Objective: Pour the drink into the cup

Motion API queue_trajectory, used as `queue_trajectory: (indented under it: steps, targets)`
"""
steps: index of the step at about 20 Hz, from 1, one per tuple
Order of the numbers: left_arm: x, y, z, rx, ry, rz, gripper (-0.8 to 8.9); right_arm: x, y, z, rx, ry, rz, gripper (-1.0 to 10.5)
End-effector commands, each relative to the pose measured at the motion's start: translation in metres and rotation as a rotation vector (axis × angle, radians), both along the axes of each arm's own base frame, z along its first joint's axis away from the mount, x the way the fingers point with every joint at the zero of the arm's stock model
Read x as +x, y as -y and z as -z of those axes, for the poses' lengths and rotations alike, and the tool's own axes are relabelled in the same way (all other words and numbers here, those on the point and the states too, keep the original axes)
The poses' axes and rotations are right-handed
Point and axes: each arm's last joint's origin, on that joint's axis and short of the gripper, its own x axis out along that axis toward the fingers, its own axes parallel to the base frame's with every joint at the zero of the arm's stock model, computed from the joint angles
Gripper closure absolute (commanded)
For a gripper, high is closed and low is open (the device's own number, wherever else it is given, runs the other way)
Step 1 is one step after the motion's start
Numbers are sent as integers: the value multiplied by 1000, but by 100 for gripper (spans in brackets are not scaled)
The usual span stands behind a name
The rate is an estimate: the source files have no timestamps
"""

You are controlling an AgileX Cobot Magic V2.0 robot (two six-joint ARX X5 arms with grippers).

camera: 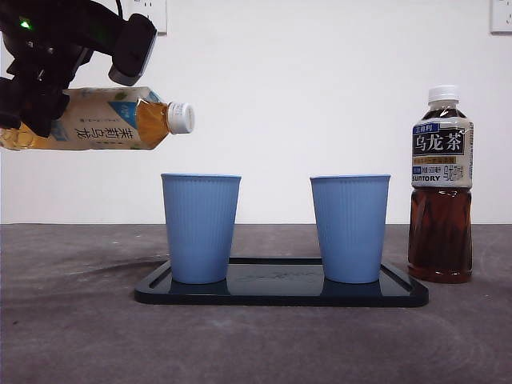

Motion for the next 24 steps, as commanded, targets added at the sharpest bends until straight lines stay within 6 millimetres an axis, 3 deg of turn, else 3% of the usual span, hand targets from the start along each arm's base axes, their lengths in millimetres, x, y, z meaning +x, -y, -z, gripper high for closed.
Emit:
queue_trajectory:
  steps: [1, 7, 13, 20, 24]
  targets:
    - [3, 5, -13, -43, 70, -10, 630, -2, 0, -6, 2, 22, -10, 517]
    - [2, 4, -17, -251, 150, -96, 631, -2, 0, -6, 2, 22, -10, 516]
    - [-9, -4, -36, -676, 224, -150, 631, -2, 0, -6, 2, 21, -9, 517]
    - [-25, -32, -66, -1252, 213, -201, 631, -2, 0, -4, -4, 8, -8, 517]
    - [-30, -49, -75, -1460, 232, -186, 631, -2, 0, -4, -4, 1, -6, 517]
